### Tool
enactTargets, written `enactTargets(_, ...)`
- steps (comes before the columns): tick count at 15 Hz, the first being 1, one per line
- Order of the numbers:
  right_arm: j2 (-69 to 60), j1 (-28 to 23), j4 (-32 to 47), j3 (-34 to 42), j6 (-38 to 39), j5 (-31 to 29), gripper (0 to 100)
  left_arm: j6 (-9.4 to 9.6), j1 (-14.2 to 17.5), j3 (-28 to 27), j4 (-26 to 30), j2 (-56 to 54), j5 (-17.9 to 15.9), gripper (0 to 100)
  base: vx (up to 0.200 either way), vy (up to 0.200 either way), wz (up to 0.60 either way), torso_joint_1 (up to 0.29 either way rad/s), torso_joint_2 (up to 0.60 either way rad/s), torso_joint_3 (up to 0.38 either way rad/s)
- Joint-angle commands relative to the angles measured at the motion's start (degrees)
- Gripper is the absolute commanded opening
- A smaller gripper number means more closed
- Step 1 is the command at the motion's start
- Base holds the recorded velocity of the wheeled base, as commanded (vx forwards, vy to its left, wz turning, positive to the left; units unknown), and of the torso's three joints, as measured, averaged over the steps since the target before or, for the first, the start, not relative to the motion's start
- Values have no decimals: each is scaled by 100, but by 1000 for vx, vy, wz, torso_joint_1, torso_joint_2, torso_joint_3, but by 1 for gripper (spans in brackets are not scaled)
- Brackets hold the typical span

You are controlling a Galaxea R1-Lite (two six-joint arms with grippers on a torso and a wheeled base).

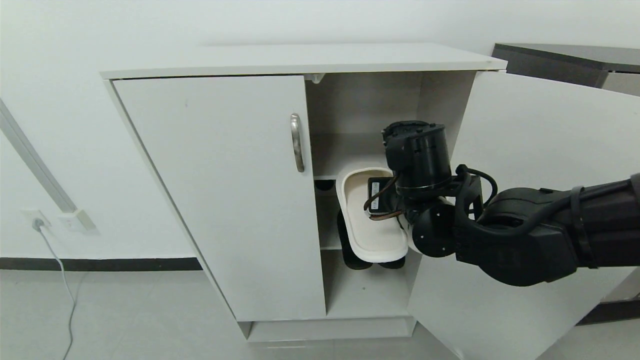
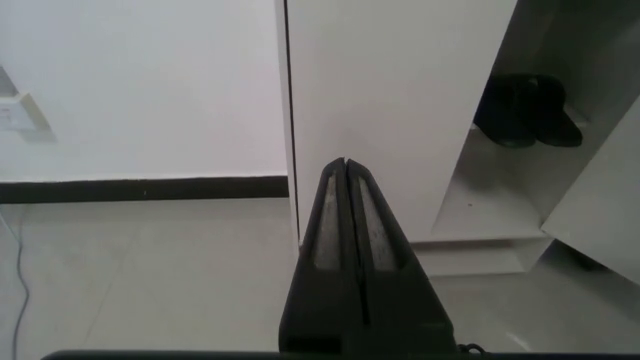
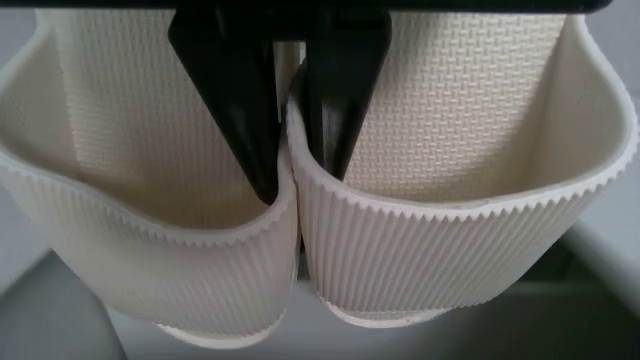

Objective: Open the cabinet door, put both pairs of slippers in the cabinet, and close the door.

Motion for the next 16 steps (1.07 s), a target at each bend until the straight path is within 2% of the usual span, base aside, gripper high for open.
enactTargets(1,5,13,-10,-7,-8,2,0,-1,-1,1,0,7,2,0,200,0,0,7,-2,-7)
enactTargets(6,128,-14,-54,-33,-61,10,0,-1,-1,1,0,7,2,0,200,0,0,-1,0,2)
enactTargets(16,1130,-576,42,-1484,-474,406,0,-1,-1,1,0,7,2,0,0,0,0,0,0,0)
